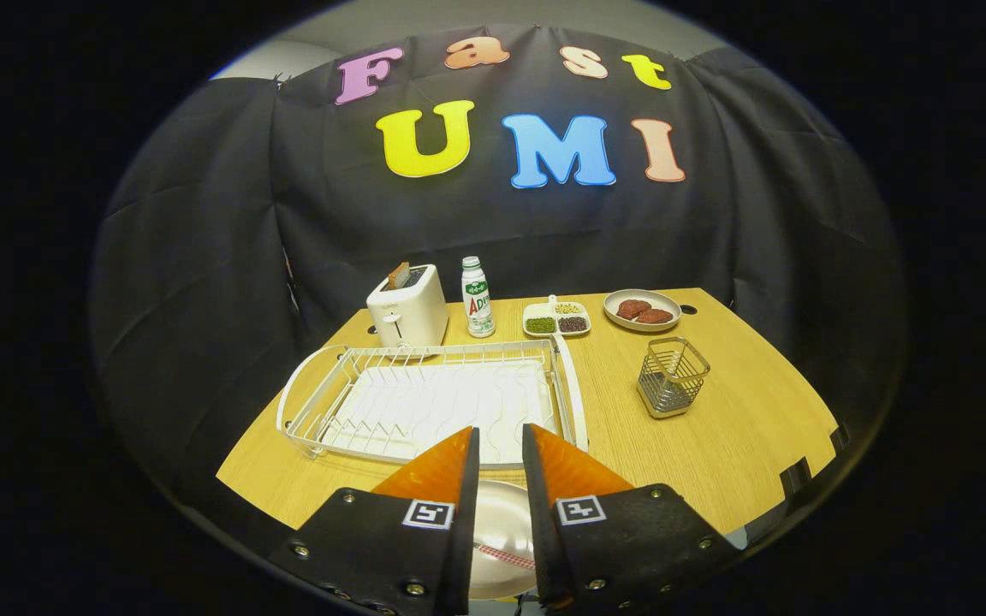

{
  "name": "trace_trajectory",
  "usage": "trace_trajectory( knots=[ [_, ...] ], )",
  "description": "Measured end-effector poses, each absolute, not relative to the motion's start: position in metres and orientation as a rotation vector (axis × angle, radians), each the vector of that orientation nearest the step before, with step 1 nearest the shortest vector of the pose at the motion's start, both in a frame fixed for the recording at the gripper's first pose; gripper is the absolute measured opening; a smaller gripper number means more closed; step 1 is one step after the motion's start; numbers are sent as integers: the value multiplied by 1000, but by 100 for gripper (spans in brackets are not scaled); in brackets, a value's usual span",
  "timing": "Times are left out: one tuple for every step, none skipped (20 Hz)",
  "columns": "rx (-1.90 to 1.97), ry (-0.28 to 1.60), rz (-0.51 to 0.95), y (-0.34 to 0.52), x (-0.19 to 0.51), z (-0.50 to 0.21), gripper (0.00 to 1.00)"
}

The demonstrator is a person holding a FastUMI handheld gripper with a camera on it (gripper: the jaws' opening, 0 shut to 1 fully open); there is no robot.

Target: Take the plate from the dish rack, then take the spoon from the basket and place it into the plate.

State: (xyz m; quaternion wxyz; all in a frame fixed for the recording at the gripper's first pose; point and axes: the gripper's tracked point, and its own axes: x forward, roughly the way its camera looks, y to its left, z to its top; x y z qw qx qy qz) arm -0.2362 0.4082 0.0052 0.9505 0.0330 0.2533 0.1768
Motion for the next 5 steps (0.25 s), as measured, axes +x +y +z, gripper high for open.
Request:
trace_trajectory(
  knots=[
    [67, 515, 361, 408, -236, 6, 29],
    [66, 513, 361, 408, -236, 6, 29],
    [66, 511, 362, 408, -237, 8, 29],
    [67, 508, 363, 408, -237, 9, 29],
    [66, 505, 363, 408, -236, 10, 29]
  ],
)
